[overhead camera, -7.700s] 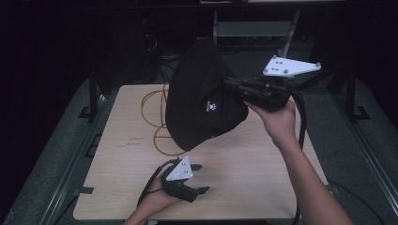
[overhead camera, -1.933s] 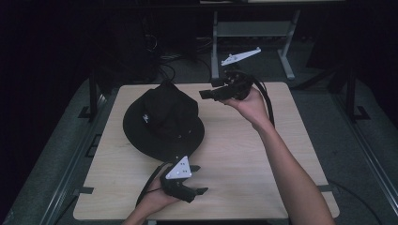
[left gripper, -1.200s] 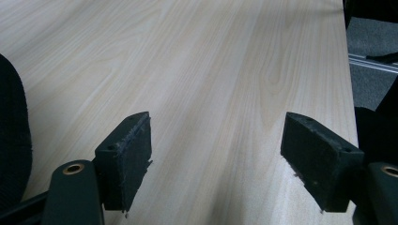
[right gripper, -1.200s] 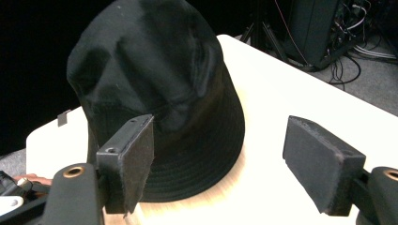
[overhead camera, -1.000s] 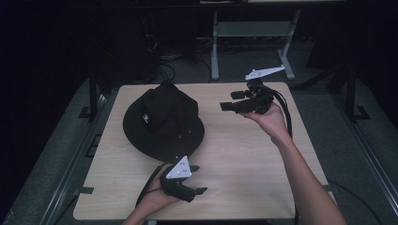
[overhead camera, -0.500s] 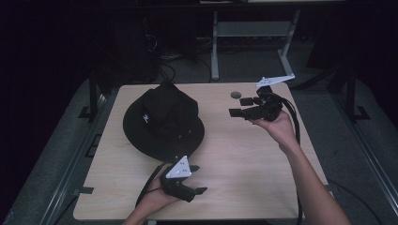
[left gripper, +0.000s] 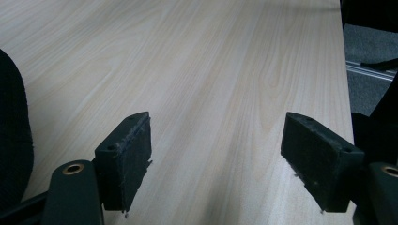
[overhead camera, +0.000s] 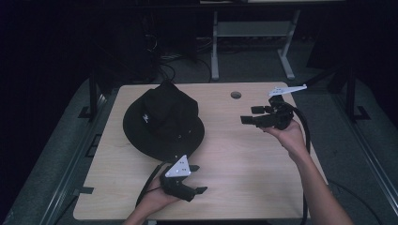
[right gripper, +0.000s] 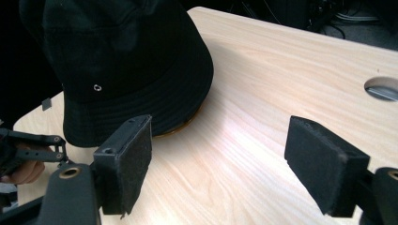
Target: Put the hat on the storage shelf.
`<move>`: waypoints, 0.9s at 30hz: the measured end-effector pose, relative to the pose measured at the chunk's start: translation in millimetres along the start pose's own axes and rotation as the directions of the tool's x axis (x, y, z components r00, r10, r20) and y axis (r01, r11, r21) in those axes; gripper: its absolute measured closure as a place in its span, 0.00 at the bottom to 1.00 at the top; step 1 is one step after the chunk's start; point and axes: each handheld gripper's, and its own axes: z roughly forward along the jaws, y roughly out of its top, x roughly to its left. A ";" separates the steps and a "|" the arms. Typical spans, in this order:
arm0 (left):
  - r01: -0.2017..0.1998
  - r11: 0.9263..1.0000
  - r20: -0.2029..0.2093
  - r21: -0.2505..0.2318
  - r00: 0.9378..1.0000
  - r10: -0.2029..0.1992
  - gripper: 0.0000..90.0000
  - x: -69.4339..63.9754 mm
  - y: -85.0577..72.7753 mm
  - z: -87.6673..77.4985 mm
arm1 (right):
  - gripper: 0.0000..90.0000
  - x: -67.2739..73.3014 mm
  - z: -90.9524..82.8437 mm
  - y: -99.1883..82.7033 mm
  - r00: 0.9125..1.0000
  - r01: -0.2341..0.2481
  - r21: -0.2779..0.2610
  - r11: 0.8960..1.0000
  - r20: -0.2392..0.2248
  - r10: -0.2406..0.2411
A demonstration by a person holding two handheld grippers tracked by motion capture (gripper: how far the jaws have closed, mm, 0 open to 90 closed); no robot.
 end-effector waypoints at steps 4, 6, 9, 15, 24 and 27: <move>-0.004 1.000 0.002 0.003 1.000 0.004 0.27 -0.2 -0.1 0.7 | 0.25 -4.9 -2.9 -9.5 1.000 -0.024 -0.002 1.000 -0.003 0.024; -0.001 1.000 0.002 0.005 1.000 0.001 0.27 -0.2 -0.1 1.0 | 0.25 -7.8 -4.6 -15.8 1.000 -0.027 -0.002 1.000 0.001 0.027; -0.001 1.000 0.002 0.005 1.000 0.001 0.27 -0.1 -0.1 1.0 | 0.25 -10.0 -6.2 -20.5 0.999 -0.039 -0.002 0.999 0.001 0.039; 0.002 1.000 -0.001 0.006 1.000 -0.002 0.27 0.1 -0.2 1.0 | 0.25 -16.2 -12.0 -36.9 0.998 -0.063 0.006 0.998 0.012 0.063; 0.014 1.000 0.007 0.010 1.000 -0.014 0.27 -0.1 -0.3 2.9 | 0.25 -21.9 -20.4 -55.9 0.996 -0.085 0.007 0.996 0.014 0.085; 0.018 1.000 0.008 0.010 1.000 -0.018 0.27 -0.4 0.0 3.4 | 0.24 -23.7 -22.3 -60.3 0.995 -0.094 0.014 0.996 0.018 0.093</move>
